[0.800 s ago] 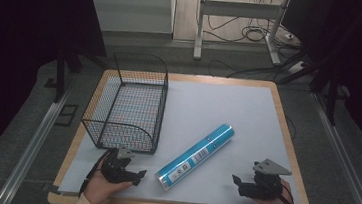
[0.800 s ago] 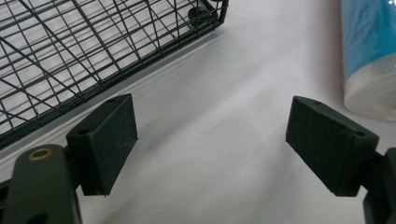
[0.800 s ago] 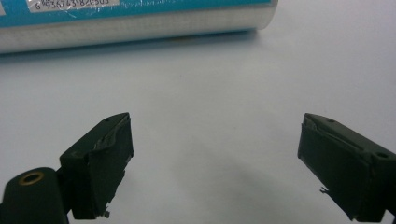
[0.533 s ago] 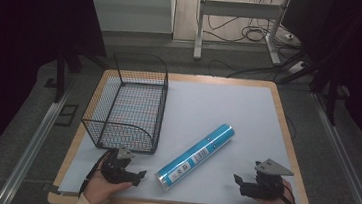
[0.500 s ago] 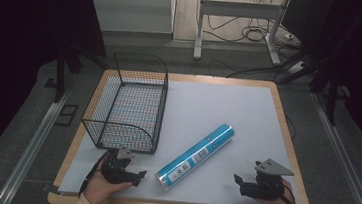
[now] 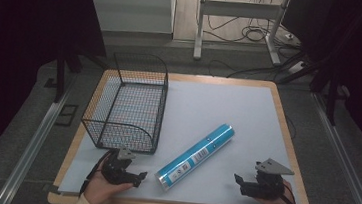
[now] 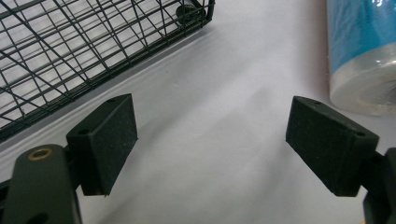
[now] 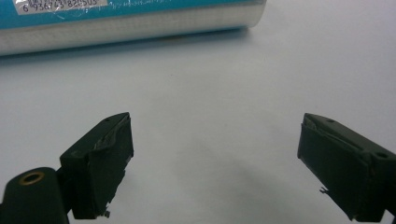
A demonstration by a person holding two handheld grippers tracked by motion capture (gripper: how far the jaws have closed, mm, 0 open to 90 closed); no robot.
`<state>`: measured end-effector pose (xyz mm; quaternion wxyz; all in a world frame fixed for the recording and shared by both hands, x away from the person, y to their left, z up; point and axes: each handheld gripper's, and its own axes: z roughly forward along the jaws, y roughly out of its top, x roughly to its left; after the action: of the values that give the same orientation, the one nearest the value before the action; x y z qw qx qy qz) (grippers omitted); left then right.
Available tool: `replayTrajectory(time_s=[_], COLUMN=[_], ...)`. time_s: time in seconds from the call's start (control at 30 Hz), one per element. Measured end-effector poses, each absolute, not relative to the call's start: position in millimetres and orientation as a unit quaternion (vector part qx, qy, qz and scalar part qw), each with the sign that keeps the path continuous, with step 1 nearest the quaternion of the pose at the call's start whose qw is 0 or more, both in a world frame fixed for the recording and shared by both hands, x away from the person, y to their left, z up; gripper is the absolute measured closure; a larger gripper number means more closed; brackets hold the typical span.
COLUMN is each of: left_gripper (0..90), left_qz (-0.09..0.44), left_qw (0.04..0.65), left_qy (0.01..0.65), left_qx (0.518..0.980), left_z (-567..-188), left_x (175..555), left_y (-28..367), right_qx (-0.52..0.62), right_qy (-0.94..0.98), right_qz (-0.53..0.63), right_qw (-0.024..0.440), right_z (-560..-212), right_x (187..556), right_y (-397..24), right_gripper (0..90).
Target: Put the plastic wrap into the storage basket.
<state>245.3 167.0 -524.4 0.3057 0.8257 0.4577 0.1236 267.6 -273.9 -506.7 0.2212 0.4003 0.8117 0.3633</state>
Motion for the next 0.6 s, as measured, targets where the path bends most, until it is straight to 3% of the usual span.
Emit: replayTrajectory(time_s=[0.6], left_gripper=[17.2], left_qz=[0.112], left_qw=[0.318], left_qy=[0.468], left_qx=[0.817], left_z=[-488.5], left_x=[244.9], left_y=[168.5], right_qx=[0.397], right_qy=[0.814], right_qz=[0.364], right_qw=[0.219], right_z=[-507.7], right_x=[267.2], right_y=[-275.1], right_gripper=[11.5])
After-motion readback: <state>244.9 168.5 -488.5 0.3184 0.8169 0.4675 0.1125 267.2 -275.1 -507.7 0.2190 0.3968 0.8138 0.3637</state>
